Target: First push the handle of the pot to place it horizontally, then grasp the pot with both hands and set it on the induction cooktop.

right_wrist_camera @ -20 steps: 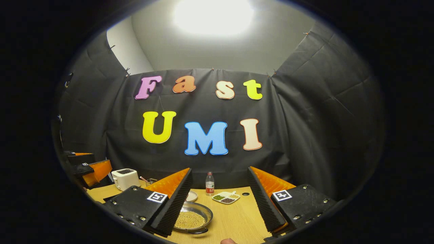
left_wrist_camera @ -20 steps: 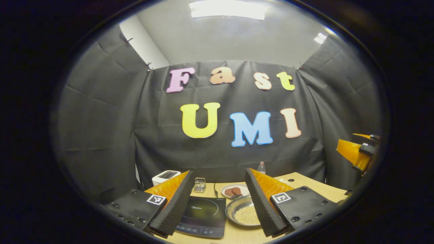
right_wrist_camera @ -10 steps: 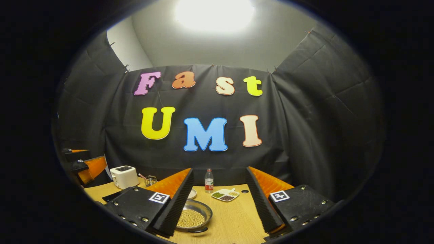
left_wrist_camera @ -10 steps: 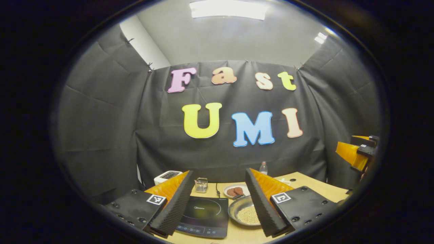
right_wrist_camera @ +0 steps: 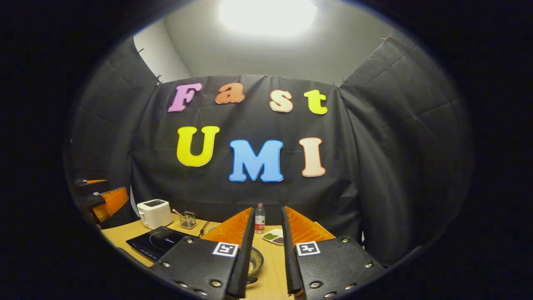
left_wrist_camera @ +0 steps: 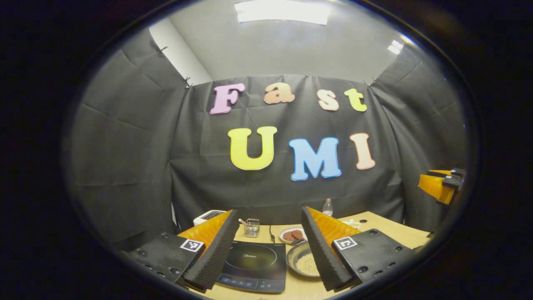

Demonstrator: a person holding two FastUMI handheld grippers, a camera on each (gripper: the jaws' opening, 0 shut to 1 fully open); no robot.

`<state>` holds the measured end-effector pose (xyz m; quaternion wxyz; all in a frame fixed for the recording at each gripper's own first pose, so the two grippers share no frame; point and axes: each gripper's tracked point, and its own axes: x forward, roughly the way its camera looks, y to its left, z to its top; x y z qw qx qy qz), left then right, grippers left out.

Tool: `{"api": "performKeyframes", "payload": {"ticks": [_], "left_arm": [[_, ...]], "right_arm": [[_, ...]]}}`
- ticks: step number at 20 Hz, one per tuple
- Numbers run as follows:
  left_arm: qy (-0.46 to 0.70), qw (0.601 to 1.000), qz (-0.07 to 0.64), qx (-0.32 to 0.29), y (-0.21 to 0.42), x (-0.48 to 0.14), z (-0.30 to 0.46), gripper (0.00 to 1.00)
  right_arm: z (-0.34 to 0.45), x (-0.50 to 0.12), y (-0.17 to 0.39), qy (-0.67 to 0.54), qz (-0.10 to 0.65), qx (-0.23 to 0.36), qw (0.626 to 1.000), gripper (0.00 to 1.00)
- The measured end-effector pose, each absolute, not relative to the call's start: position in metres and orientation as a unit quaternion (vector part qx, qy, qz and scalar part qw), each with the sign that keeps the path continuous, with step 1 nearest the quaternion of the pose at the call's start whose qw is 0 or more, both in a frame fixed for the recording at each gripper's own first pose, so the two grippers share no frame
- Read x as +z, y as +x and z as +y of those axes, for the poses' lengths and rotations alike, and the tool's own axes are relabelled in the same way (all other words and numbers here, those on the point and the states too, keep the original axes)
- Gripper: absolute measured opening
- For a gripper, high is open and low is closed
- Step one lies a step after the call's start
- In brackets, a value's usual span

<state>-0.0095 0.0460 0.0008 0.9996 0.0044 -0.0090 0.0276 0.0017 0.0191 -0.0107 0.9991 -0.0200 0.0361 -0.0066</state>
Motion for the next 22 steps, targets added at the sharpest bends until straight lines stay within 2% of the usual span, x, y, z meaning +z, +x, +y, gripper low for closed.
{"api": "performKeyframes", "payload": {"ticks": [1,2,4,6,9,10,11,12,13,14,15,16,22], "left_arm": [[0.006,1.0,-0.009,0.029,-0.01,0.0,0.049,1.0],[0.008,0.999,-0.01,0.031,-0.01,0.0,0.054,1.0],[0.008,0.999,-0.01,0.035,-0.012,0.001,0.063,1.0],[0.009,0.999,-0.011,0.039,-0.012,0.0,0.074,0.98],[0.009,0.999,-0.013,0.044,-0.014,-0.001,0.093,1.0],[0.008,0.999,-0.012,0.045,-0.014,-0.002,0.101,0.94],[0.008,0.999,-0.011,0.046,-0.015,-0.005,0.107,0.94],[0.007,0.999,-0.009,0.046,-0.017,-0.006,0.114,1.0],[0.007,0.999,-0.01,0.047,-0.019,-0.008,0.121,0.98],[0.007,0.999,-0.011,0.048,-0.021,-0.009,0.127,1.0],[0.006,0.999,-0.01,0.05,-0.022,-0.011,0.135,0.98],[0.006,0.999,-0.008,0.053,-0.024,-0.013,0.141,1.0],[0.011,0.998,-0.002,0.069,-0.031,-0.022,0.159,1.0]], "right_arm": [[0.012,-0.014,0.01,-0.019,0.031,-0.013,0.999,0.14],[0.017,-0.013,0.007,-0.014,0.034,-0.004,0.999,0.01],[0.034,-0.025,0.008,-0.012,0.053,0.017,0.998,0.05],[0.044,-0.032,0.009,-0.016,0.067,0.032,0.997,0.05],[0.061,-0.045,0.01,-0.017,0.086,0.049,0.995,0.05],[0.067,-0.049,0.011,-0.019,0.092,0.055,0.994,0.05],[0.073,-0.055,0.011,-0.02,0.099,0.059,0.993,0.05],[0.079,-0.061,0.01,-0.02,0.107,0.065,0.992,0.05],[0.086,-0.067,0.009,-0.021,0.114,0.072,0.991,0.05],[0.091,-0.073,0.009,-0.025,0.12,0.076,0.99,0.05],[0.095,-0.081,0.008,-0.029,0.129,0.083,0.988,0.05],[0.098,-0.088,0.008,-0.035,0.138,0.085,0.986,0.05],[0.111,-0.141,0.004,-0.052,0.208,0.112,0.97,0.04]]}}
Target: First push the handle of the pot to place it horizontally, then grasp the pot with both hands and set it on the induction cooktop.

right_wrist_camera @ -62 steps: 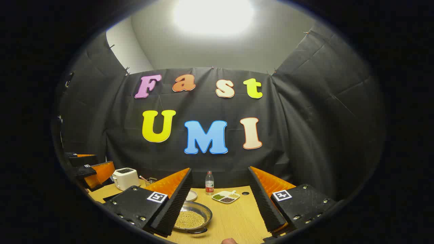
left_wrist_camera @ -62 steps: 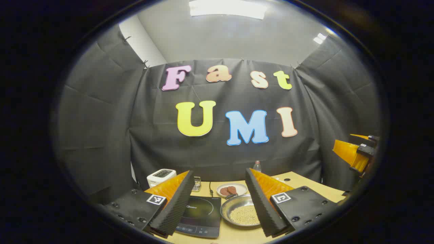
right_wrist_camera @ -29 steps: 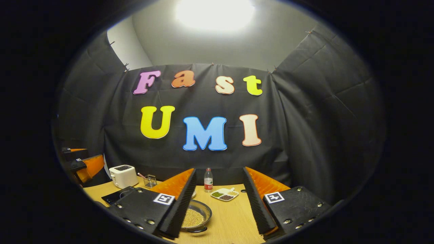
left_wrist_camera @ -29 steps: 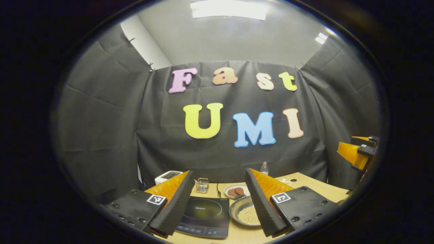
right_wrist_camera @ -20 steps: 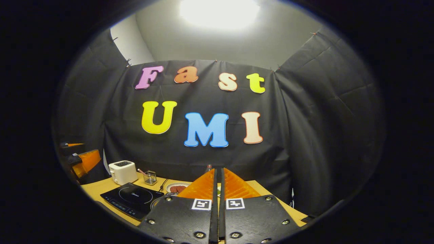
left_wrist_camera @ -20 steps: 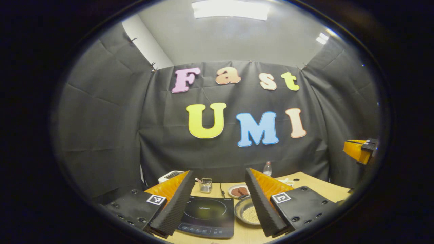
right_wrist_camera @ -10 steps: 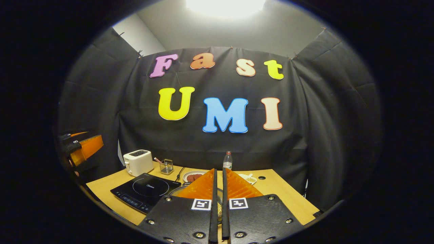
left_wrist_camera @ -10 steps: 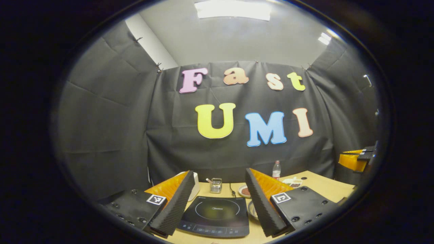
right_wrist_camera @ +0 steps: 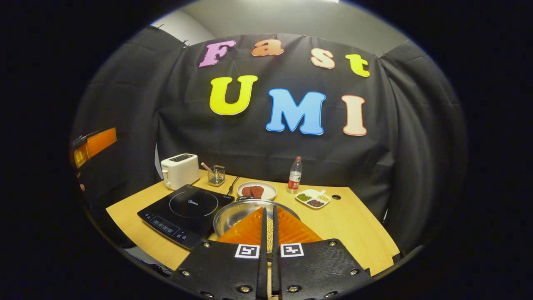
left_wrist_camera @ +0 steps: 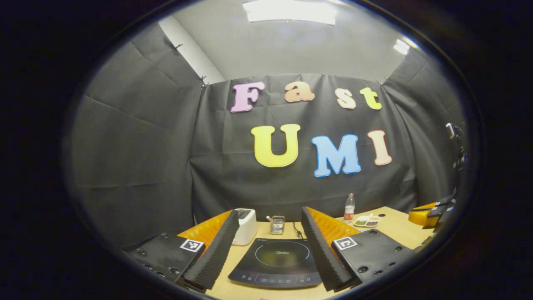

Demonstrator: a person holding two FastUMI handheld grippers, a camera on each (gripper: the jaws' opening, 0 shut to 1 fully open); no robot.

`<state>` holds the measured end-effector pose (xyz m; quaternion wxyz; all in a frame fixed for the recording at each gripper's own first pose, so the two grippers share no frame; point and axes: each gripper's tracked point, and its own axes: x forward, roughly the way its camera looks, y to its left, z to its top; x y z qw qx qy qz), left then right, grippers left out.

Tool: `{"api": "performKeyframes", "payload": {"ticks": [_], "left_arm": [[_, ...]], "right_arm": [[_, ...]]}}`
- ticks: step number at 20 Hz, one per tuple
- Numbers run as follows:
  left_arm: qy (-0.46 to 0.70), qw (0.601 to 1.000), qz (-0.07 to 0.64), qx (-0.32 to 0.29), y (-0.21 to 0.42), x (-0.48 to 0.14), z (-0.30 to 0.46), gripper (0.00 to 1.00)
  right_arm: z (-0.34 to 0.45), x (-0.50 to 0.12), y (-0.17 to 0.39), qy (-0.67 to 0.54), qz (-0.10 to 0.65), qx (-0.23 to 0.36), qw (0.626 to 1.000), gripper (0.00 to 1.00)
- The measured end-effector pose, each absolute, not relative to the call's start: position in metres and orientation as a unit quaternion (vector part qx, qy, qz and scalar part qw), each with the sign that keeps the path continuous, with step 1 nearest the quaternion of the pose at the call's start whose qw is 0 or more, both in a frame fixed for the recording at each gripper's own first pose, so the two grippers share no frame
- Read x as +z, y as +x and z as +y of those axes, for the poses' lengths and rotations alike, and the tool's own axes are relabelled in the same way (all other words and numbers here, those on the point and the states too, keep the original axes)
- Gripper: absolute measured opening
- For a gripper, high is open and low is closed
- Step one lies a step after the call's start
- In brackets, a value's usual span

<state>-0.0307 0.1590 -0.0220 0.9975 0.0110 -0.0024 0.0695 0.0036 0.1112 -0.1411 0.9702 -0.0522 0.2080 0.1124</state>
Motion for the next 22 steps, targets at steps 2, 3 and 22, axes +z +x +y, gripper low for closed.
{"api": "performKeyframes", "payload": {"ticks": [2,3,22], "left_arm": [[0.004,0.997,0.005,0.074,-0.028,-0.028,0.159,1.0],[0.002,0.997,0.006,0.077,-0.026,-0.029,0.16,1.0],[0.008,0.992,0.033,0.118,0.033,-0.053,0.131,0.94]], "right_arm": [[0.115,-0.155,0.004,-0.058,0.226,0.13,0.964,0.04],[0.117,-0.163,0.004,-0.061,0.235,0.14,0.96,0.04],[0.143,-0.305,-0.019,-0.101,0.417,0.303,0.851,0.04]]}}
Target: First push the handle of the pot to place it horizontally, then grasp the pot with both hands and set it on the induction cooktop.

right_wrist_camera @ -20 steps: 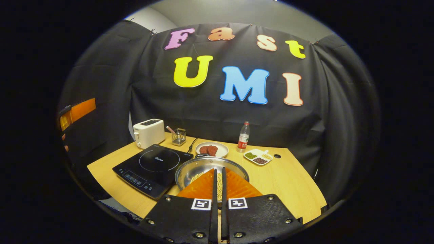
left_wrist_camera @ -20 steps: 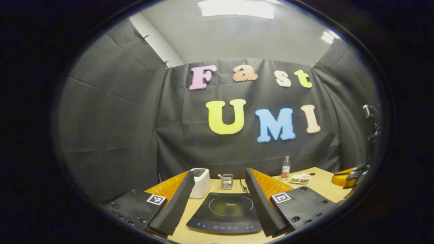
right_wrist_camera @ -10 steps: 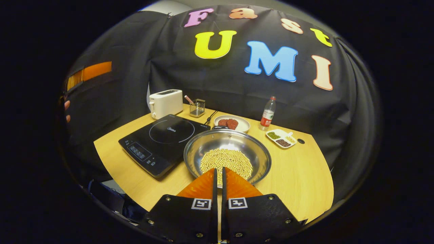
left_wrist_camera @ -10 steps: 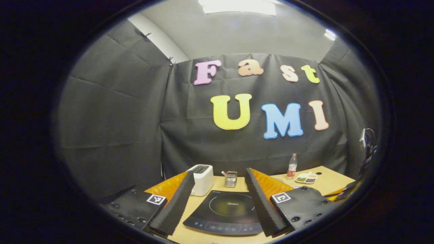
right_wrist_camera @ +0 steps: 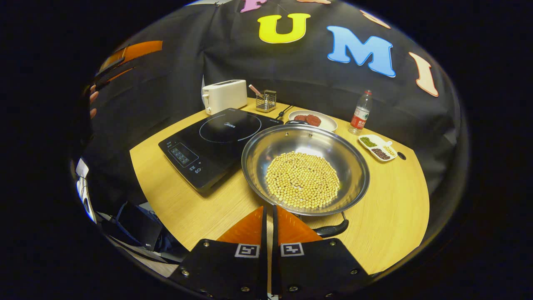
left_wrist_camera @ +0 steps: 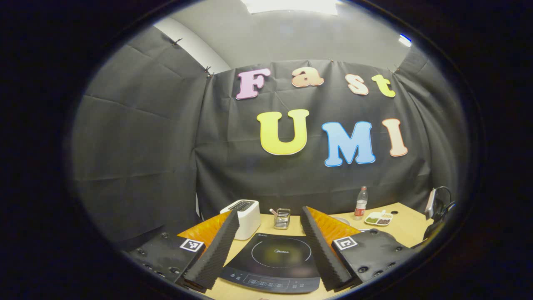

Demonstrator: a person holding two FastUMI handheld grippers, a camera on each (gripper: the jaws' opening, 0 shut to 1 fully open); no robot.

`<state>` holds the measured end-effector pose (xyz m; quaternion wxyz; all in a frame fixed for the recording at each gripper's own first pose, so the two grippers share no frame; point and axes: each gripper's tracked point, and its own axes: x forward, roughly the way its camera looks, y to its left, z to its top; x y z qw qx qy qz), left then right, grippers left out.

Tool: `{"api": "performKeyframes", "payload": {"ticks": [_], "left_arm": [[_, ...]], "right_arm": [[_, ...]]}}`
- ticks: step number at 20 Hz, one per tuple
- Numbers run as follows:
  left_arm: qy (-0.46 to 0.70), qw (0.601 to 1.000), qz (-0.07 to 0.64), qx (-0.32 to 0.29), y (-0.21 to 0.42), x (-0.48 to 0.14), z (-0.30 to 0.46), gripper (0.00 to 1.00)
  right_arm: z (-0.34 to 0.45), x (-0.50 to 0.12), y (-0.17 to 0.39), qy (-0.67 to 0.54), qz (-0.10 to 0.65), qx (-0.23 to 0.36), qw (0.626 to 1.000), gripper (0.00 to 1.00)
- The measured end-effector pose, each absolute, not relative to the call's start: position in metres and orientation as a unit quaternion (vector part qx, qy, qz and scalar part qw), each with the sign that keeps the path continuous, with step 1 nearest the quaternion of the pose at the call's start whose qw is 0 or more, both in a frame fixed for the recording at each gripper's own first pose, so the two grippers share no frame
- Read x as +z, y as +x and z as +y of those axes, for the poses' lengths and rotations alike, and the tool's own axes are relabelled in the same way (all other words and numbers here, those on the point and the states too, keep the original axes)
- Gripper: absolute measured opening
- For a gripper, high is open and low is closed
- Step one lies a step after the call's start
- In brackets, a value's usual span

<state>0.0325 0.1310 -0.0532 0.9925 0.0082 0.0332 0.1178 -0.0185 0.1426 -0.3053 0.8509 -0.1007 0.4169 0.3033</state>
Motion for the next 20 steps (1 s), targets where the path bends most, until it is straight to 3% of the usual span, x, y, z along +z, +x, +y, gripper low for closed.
{"api": "performKeyframes", "payload": {"ticks": [7,9,14,20], "left_arm": [[0.013,0.992,0.028,0.121,0.05,-0.05,0.121,0.98],[0.014,0.993,0.03,0.117,0.053,-0.05,0.114,1.0],[0.018,0.994,0.03,0.108,0.065,-0.049,0.1,0.94],[0.015,0.995,0.031,0.092,0.078,-0.05,0.083,0.98]], "right_arm": [[0.135,-0.337,-0.022,-0.101,0.464,0.31,0.824,0.05],[0.129,-0.341,-0.019,-0.098,0.472,0.303,0.823,0.04],[0.117,-0.342,-0.011,-0.072,0.482,0.284,0.826,0.01],[0.096,-0.344,0.0,-0.073,0.485,0.261,0.832,0.01]]}}
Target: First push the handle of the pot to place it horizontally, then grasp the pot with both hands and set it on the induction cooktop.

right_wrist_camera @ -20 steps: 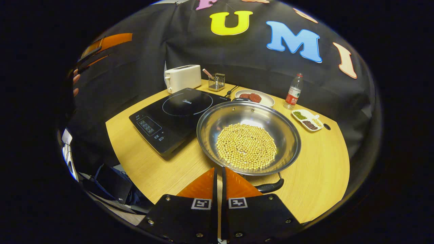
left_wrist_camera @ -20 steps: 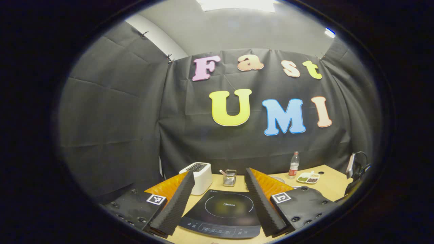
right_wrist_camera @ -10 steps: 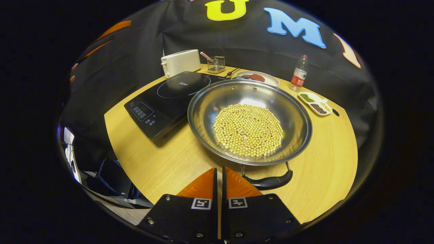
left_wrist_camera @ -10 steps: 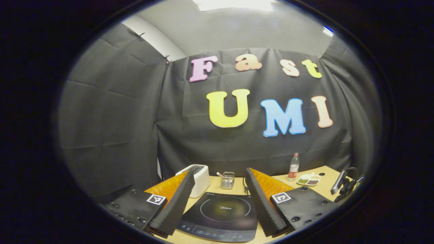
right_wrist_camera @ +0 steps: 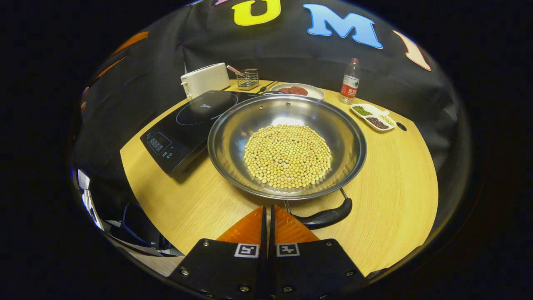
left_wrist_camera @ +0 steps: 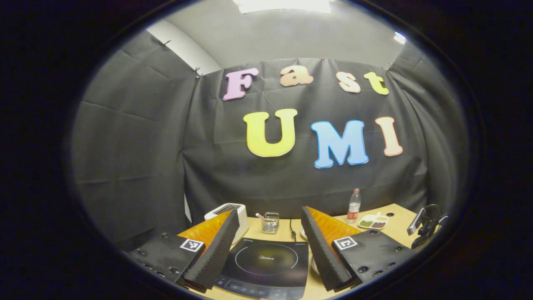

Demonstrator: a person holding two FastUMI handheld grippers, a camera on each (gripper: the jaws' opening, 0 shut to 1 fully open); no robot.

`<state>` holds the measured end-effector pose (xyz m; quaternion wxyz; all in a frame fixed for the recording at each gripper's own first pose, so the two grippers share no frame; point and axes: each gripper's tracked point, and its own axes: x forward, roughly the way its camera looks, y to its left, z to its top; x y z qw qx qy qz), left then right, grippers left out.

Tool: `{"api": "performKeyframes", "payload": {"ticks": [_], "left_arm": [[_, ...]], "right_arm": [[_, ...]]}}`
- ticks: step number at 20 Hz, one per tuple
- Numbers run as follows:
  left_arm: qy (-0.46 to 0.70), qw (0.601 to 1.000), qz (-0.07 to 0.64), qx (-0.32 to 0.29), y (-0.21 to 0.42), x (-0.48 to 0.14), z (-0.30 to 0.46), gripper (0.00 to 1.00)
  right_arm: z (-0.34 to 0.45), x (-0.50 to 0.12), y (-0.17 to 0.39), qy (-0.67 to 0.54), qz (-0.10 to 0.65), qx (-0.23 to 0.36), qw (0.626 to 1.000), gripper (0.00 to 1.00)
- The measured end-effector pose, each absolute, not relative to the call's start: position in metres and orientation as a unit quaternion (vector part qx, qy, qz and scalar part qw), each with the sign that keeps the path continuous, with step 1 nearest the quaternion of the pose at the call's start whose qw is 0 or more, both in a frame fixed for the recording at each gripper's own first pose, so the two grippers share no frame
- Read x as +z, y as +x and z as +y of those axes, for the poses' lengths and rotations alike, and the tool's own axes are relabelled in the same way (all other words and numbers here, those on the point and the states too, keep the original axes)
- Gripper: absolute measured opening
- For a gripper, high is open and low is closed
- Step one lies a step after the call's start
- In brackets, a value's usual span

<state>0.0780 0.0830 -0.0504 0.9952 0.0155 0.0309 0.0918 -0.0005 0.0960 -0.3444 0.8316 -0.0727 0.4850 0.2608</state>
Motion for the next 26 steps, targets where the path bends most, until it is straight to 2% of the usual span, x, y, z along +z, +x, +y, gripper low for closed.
{"api": "performKeyframes", "payload": {"ticks": [1,5,7,8,12,21,26], "left_arm": [[0.015,0.995,0.031,0.089,0.08,-0.051,0.08,0.94],[0.016,0.996,0.031,0.082,0.089,-0.053,0.071,0.94],[0.015,0.996,0.031,0.079,0.093,-0.053,0.067,1.0],[0.016,0.996,0.031,0.078,0.095,-0.053,0.065,0.94],[0.02,0.996,0.033,0.077,0.101,-0.055,0.057,0.98],[0.024,0.994,0.047,0.097,0.104,-0.066,0.056,0.94],[0.024,0.992,0.055,0.113,0.105,-0.07,0.061,1.0]], "right_arm": [[0.092,-0.345,0.001,-0.071,0.485,0.255,0.833,0.01],[0.071,-0.347,0.015,-0.069,0.486,0.228,0.841,0.01],[0.062,-0.346,0.021,-0.06,0.487,0.215,0.844,0.01],[0.059,-0.346,0.026,-0.056,0.487,0.21,0.846,0.01],[0.042,-0.348,0.039,-0.065,0.482,0.197,0.851,0.01],[0.019,-0.358,0.08,-0.068,0.478,0.176,0.858,0.01],[0.011,-0.359,0.106,-0.065,0.47,0.159,0.866,0.01]]}}
